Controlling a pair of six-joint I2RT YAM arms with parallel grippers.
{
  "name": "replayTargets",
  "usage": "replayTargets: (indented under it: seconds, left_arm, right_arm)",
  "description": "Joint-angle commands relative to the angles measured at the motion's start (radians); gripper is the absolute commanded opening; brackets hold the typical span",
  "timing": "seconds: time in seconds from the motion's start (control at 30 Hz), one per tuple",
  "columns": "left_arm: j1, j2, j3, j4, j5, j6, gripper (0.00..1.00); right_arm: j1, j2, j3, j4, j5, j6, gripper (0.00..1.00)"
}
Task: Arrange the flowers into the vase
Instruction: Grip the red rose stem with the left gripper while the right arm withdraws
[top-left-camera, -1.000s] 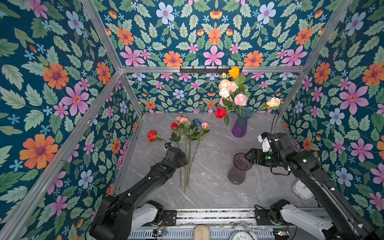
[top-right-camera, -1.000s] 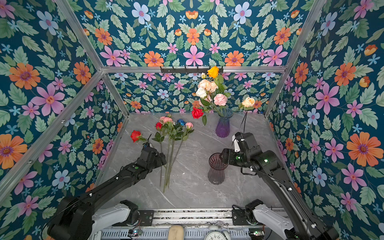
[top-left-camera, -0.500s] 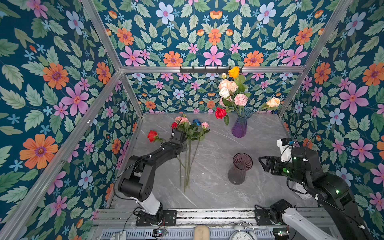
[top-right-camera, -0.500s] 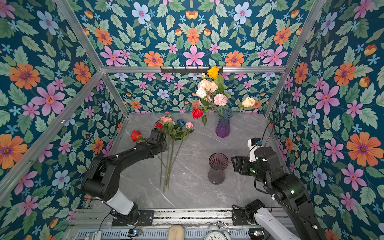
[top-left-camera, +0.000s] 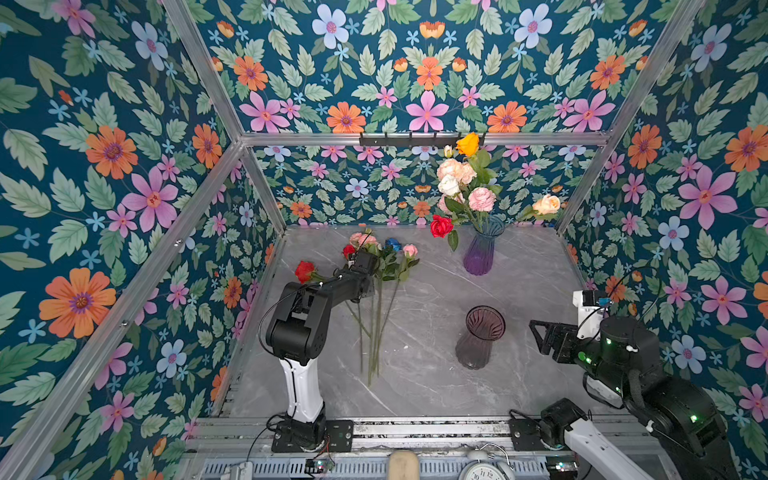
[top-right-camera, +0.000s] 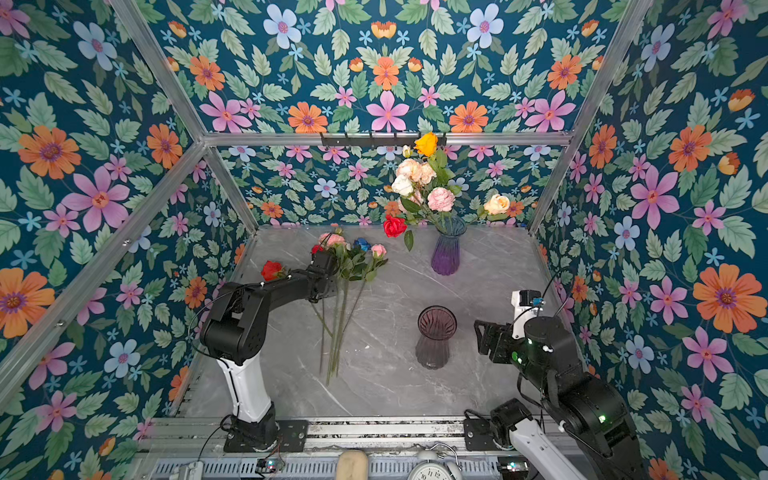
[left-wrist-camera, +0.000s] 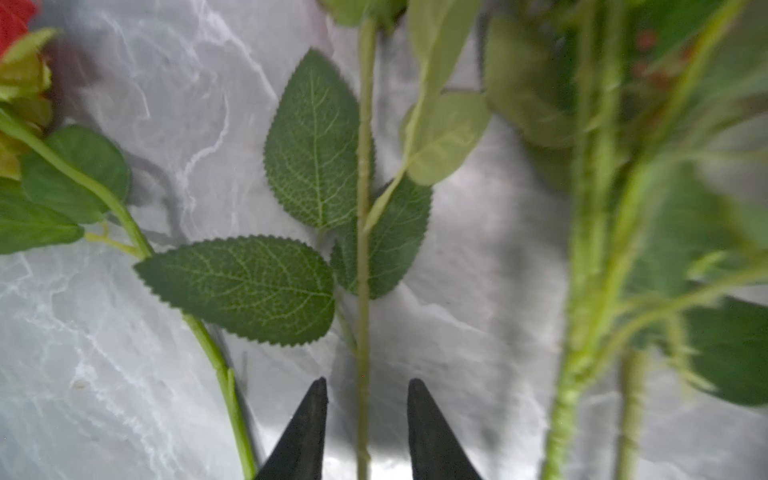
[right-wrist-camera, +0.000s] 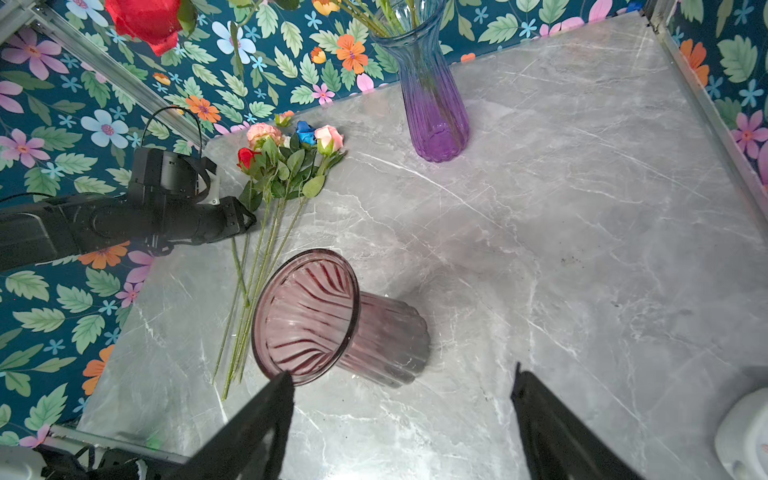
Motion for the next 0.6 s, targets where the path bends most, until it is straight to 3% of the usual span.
replayTargets:
  seconds: [0.0, 0.1, 0.2, 0.4, 0.5, 0.57]
  left_arm:
    - [0.012, 0.022, -0.006, -0.023, 0.002, -0.016, 0.36]
    - [0.014, 0.015, -0.038, 0.006, 0.012, -0.028, 0.22]
    - [0.018, 0.006, -0.054, 0.022, 0.035, -0.026, 0.00]
    - [0.022, -0.094, -0.091, 0.031, -0.004, -0.018, 0.00]
    - [0.022, -0.241, -0.121, 0.048, -0.016, -0.004, 0.00]
    - [0.018, -0.393, -0.152, 0.086, 0.034, 0.025, 0.00]
  right_arm:
    - [0.002, -0.009, 0.004, -0.004, 0.032, -0.022, 0.84]
    - [0.001, -0.006, 0.001, 0.001, 0.024, -0.017, 0.84]
    - [0.001, -0.001, 0.001, 0.010, 0.018, -0.014, 0.84]
    - [0.001, 0.016, 0.007, 0.020, 0.015, -0.015, 0.84]
    - [0.001, 0.029, 0.009, 0.029, -0.005, -0.030, 0.84]
    - [0.002, 0.039, 0.012, 0.028, -0.014, -0.040, 0.84]
